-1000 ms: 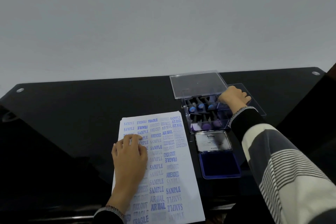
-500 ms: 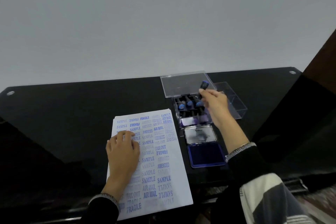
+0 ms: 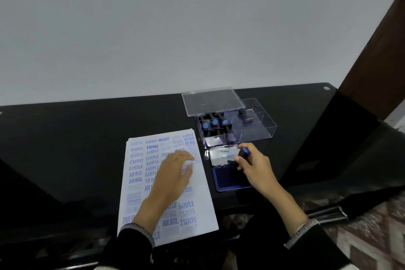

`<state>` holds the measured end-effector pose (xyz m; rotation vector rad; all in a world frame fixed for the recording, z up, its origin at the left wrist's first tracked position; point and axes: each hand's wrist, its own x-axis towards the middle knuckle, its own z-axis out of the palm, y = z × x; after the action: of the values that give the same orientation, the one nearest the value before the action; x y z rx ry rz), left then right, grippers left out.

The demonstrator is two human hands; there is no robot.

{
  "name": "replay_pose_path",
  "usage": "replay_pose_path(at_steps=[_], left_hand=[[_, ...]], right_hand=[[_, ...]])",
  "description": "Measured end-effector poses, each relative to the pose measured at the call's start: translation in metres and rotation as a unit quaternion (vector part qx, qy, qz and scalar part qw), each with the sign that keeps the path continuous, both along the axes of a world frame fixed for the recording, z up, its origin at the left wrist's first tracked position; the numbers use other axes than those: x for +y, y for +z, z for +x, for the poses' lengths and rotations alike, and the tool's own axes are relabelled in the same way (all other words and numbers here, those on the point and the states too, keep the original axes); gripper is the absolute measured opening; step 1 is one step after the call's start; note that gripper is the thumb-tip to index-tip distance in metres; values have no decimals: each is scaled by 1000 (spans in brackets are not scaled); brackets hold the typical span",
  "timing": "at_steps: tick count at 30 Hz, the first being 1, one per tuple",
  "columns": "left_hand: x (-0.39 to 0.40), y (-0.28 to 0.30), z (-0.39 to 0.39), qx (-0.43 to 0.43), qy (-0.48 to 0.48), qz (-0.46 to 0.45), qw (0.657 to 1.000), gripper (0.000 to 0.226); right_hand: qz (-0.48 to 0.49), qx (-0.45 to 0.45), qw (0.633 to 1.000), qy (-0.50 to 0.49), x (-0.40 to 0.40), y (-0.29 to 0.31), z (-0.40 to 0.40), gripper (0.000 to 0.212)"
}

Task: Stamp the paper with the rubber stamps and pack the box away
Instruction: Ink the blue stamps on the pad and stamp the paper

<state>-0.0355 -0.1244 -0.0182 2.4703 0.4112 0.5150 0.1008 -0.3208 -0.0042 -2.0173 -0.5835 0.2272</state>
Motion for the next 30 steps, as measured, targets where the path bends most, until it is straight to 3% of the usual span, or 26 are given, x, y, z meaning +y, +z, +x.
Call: replay_pose_path(at_steps=[3,5,8,22,25,30], left_hand=[[-15,-5,6,40,-106,-27,993,47],[-17,-12,10,87,-123,-1,989,67],[-18,-21,11,117,-131,36,984,77],[-22,-31,9,75,-110,29,991,79],[-22,-27,9,76,-115,7,990,70],[-9,-22,0,18,-54,-111,992,43]], right_hand=[[-10,-46,999,25,5,1,-11,18],[-8,-54,998,44,8,1,-17,16],[-23,-76,995,59,13,-2,-21,14],[-126,-240,961,63,22,-22,-32,17],[-132,-224,964,58,24,-20,-32,19],[-111,-190,974,50,28,-18,-30,28]])
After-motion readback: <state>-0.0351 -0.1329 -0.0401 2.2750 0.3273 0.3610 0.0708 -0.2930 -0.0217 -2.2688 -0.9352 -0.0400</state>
